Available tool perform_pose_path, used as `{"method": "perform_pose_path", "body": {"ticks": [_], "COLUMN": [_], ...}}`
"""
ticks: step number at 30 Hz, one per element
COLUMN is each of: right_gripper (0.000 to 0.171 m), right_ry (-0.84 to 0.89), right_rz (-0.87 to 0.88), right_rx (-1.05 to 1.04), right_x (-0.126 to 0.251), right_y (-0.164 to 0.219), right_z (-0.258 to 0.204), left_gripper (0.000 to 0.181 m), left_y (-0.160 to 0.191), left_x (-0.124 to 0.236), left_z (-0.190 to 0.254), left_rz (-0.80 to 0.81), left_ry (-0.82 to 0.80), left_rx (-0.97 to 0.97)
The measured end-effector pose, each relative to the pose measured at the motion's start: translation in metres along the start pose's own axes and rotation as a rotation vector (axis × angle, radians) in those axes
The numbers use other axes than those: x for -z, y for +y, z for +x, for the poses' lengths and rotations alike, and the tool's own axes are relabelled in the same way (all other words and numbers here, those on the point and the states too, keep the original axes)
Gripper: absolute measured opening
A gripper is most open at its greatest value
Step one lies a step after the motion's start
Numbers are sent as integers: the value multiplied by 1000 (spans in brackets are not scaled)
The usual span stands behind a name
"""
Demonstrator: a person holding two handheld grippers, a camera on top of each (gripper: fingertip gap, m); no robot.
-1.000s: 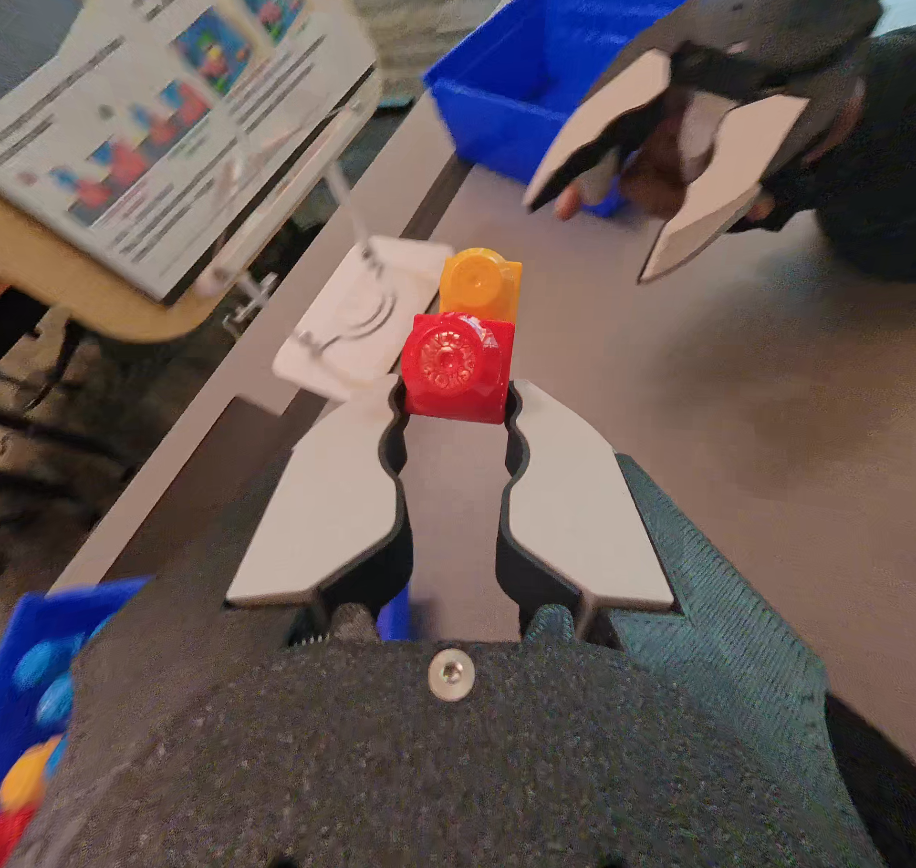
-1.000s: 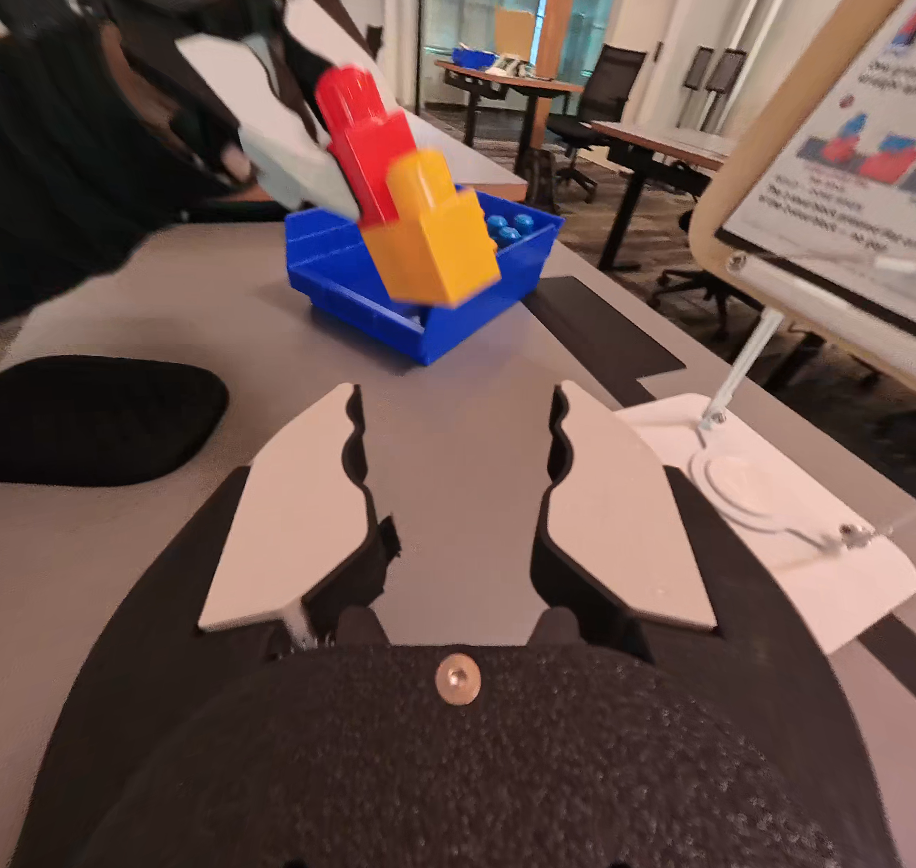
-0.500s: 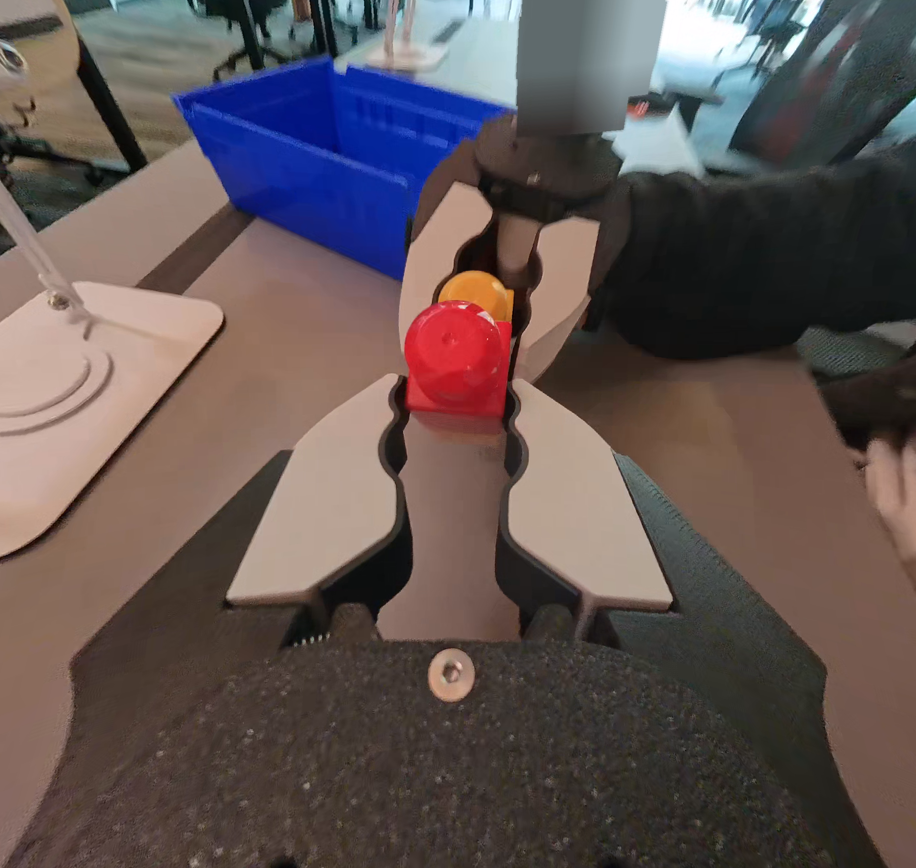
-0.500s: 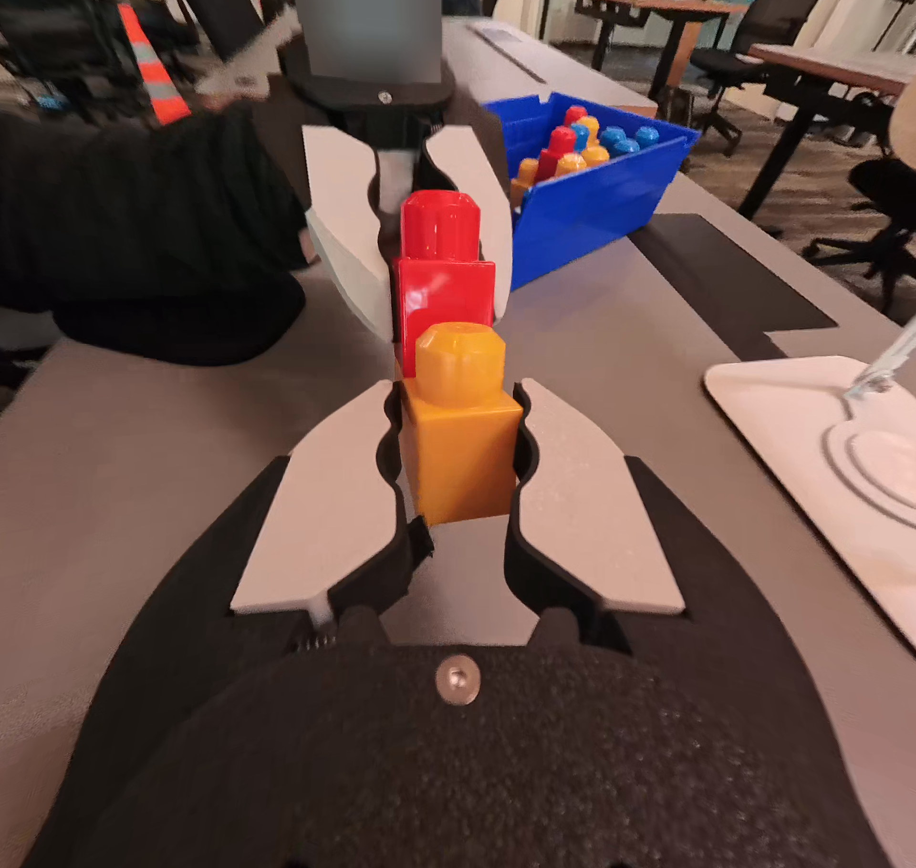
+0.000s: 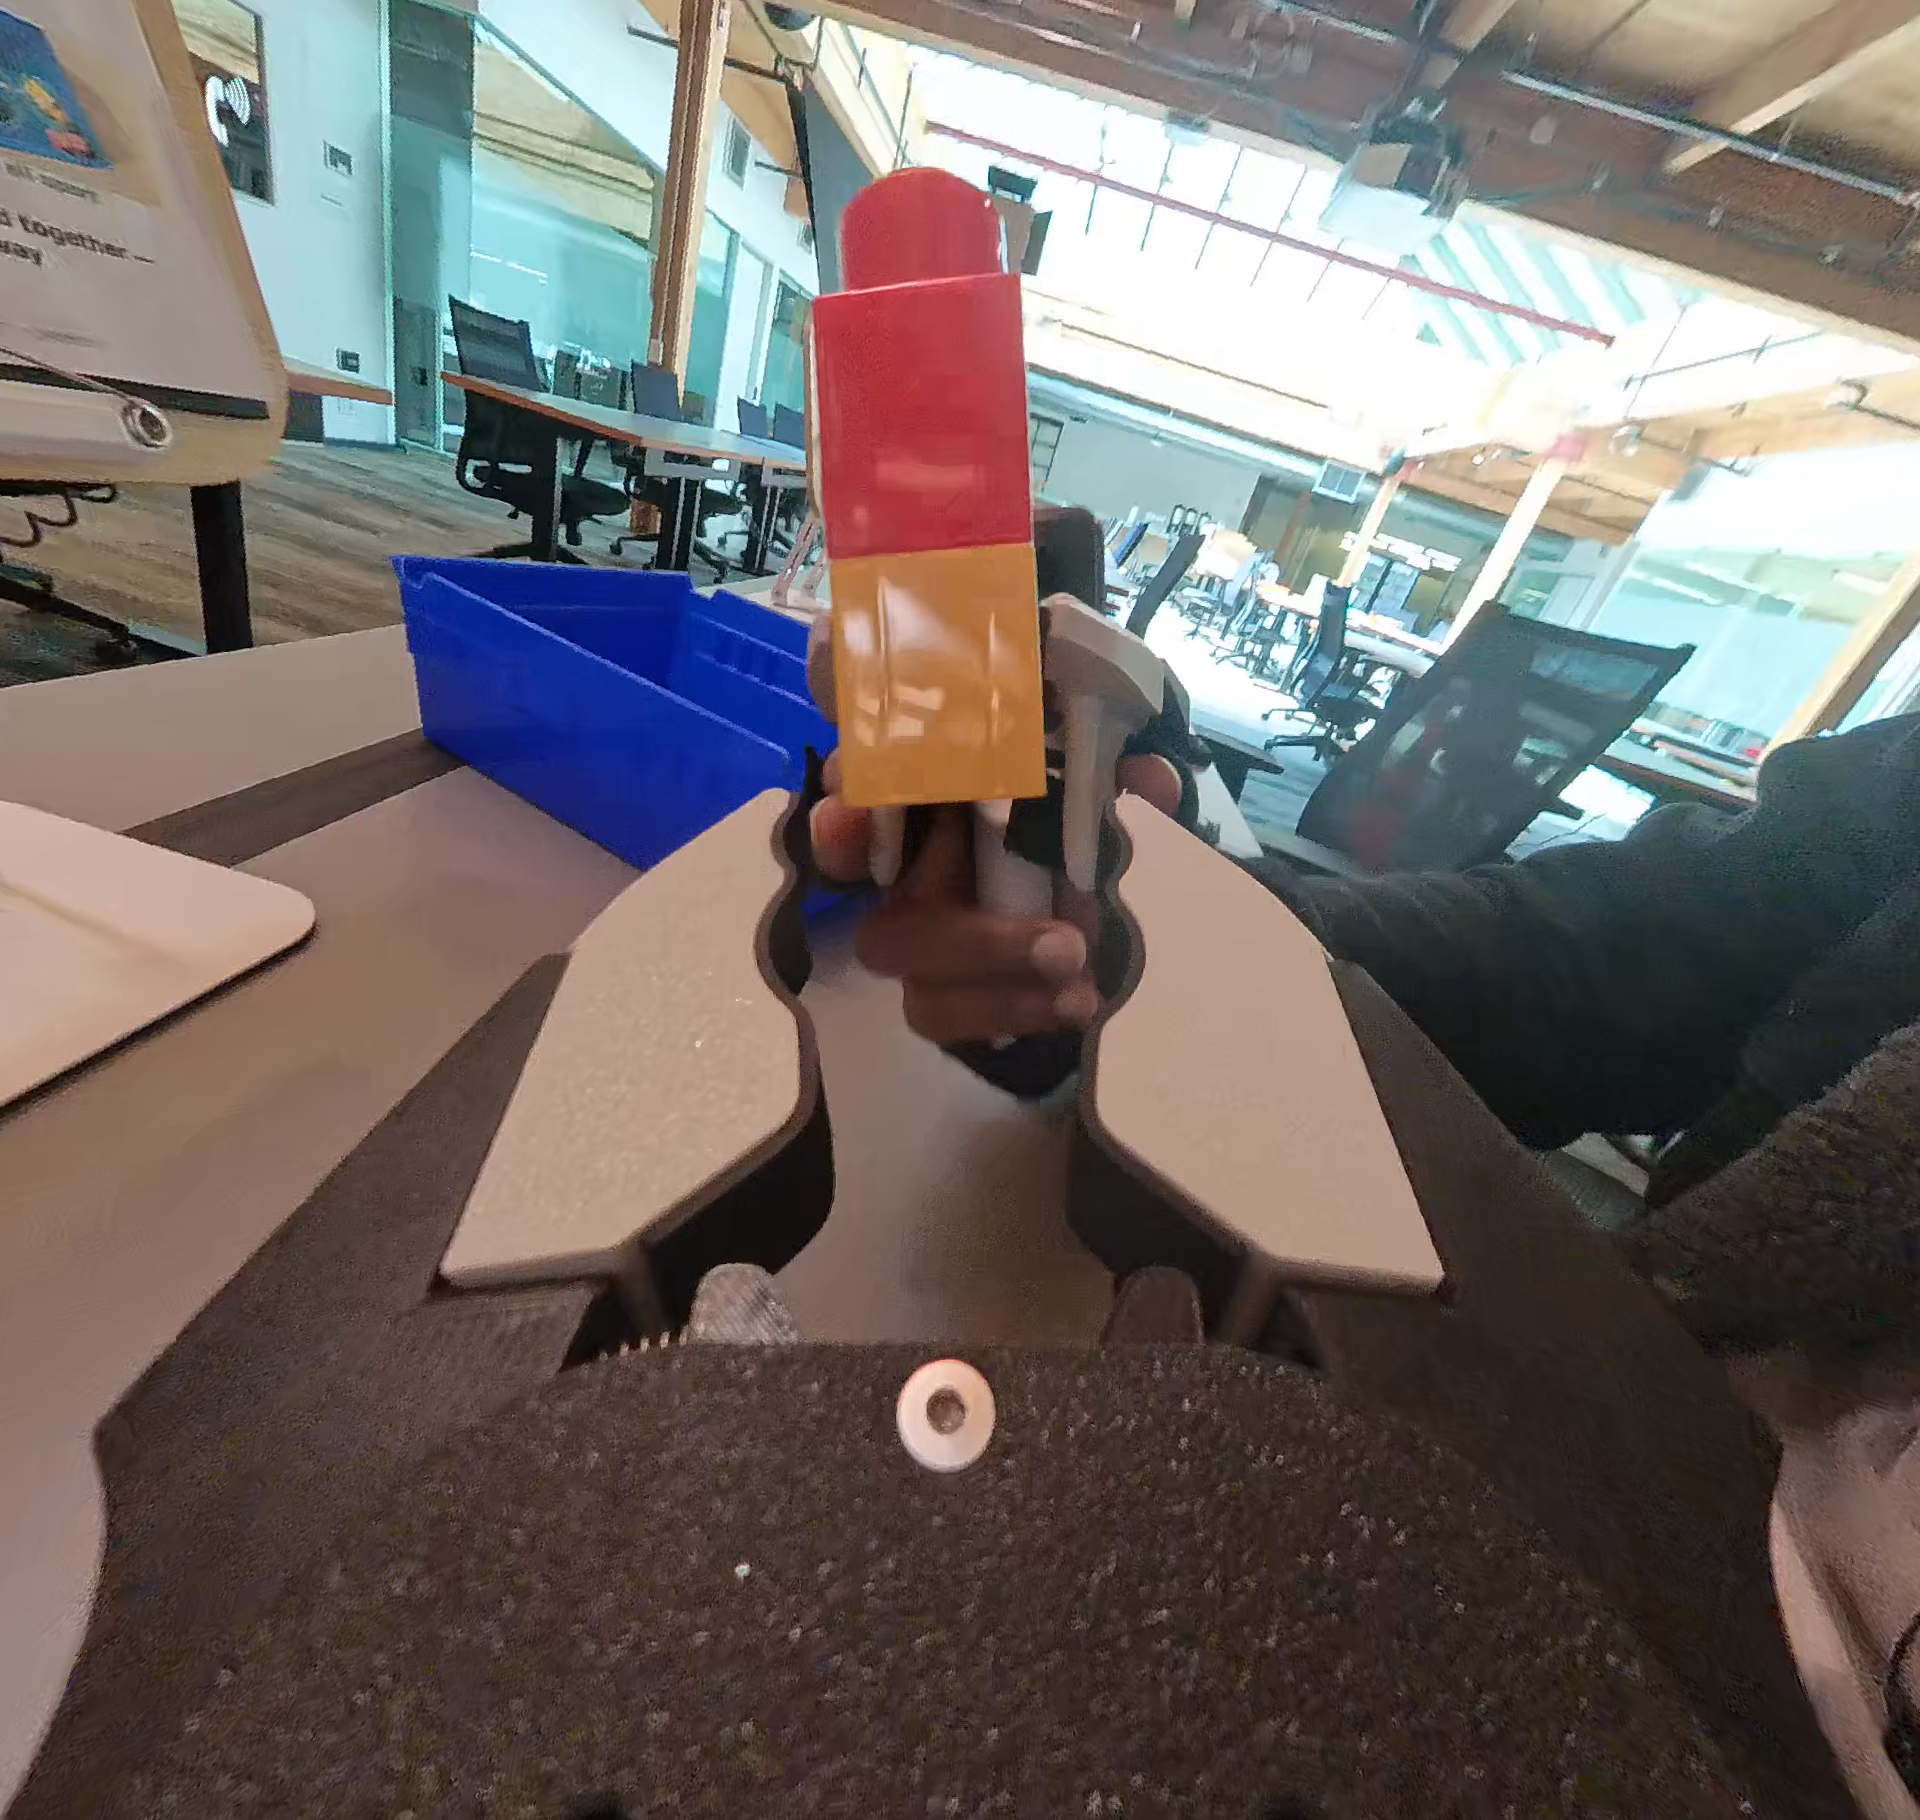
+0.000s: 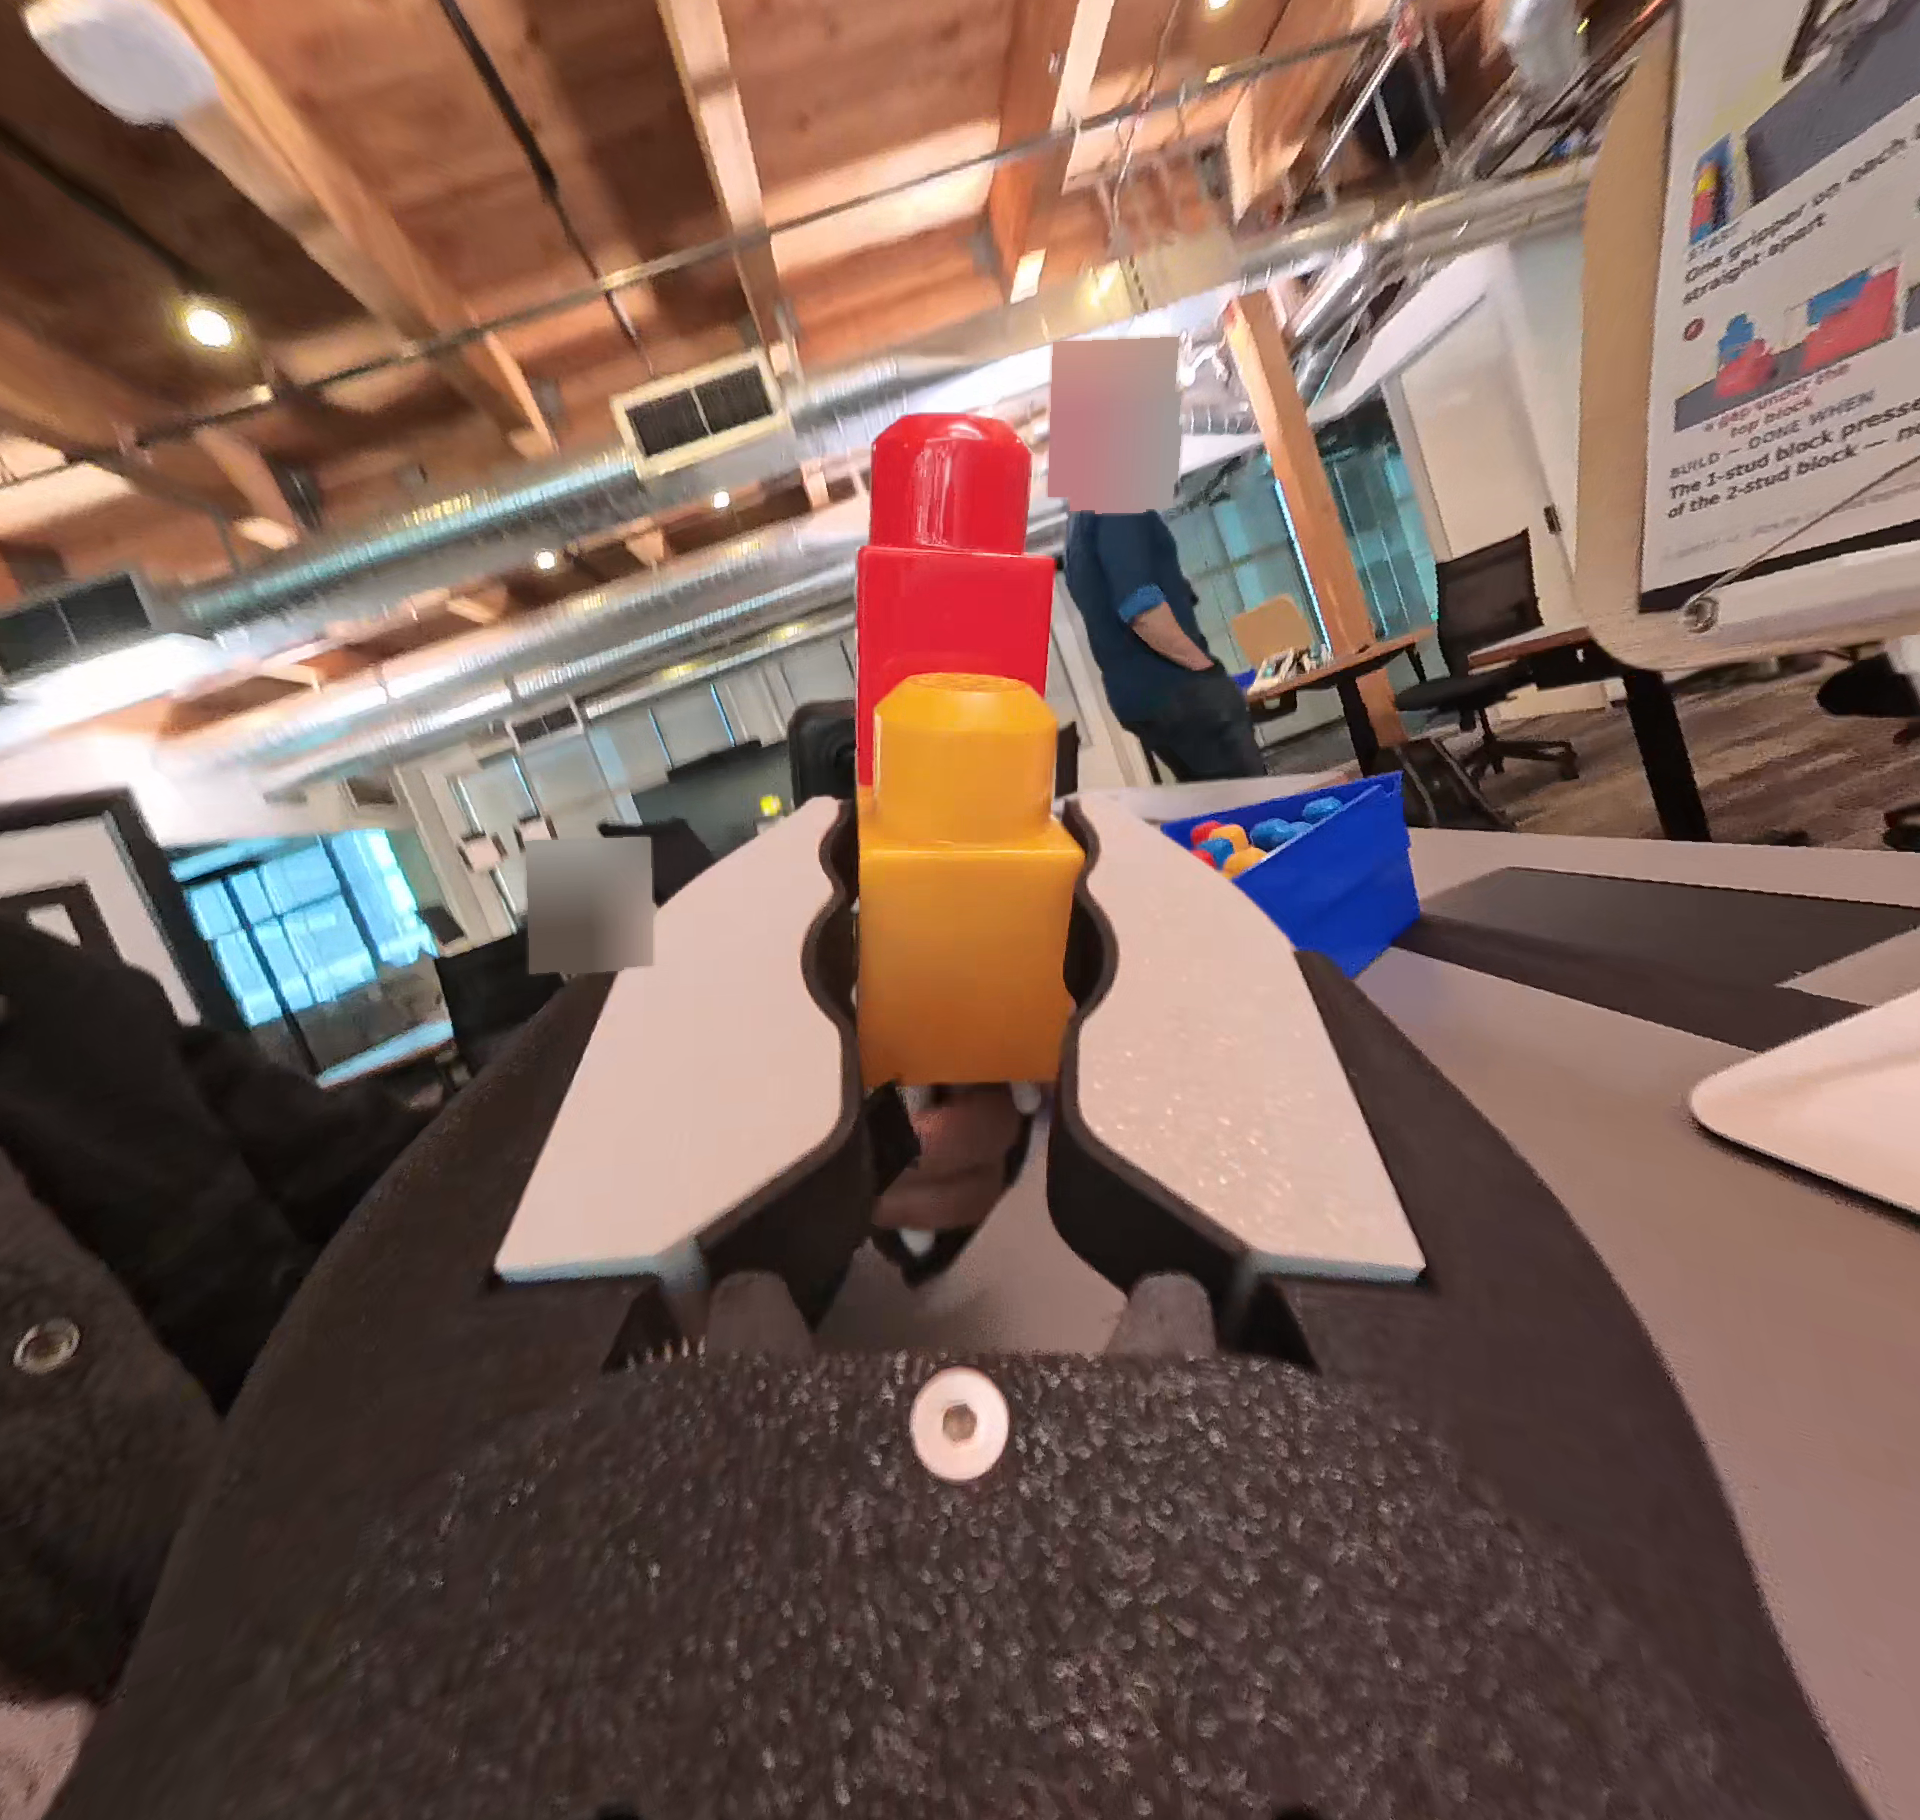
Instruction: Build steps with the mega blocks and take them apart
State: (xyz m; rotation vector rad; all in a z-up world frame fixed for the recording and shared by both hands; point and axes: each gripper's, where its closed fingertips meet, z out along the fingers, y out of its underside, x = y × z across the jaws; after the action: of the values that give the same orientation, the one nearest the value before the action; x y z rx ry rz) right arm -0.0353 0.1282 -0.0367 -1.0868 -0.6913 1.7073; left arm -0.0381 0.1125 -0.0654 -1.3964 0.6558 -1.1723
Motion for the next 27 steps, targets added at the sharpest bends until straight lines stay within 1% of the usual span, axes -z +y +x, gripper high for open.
{"method": "perform_pose_path", "body": {"ticks": [5, 6, 11, 14, 16, 19, 23, 27], "right_gripper": [38, 38, 37, 36, 36, 38, 47, 54], "right_ry": [28, 25, -22, -67, -73, -55, -36, -31], "right_rz": [23, 28, 9, -76, -189, -357, -456, -555], "right_rx": [-24, -31, -66, -39, 20, 159, 239, 269], "right_x": [-9, -10, -11, -10, -7, 4, 15, 21], "right_y": [15, 16, 19, 24, 32, 40, 39, 54], "right_z": [-3, -5, -9, -14, -12, -4, 1, 6], "left_gripper": [46, 40, 39, 39, 39, 39, 39, 39], "left_y": [-10, -12, -12, -10, -6, 7, 33, 57], "left_x": [-4, -2, 1, 6, 12, 22, 32, 32], "left_z": [1, 0, 3, 6, 5, -4, -15, -12], "left_rz": [110, 126, 99, 48, -2, -122, -280, -393], "left_ry": [-15, -16, 3, 41, 53, 29, 16, 57], "left_rx": [68, 80, 40, 4, -41, -133, -173, -180]}}
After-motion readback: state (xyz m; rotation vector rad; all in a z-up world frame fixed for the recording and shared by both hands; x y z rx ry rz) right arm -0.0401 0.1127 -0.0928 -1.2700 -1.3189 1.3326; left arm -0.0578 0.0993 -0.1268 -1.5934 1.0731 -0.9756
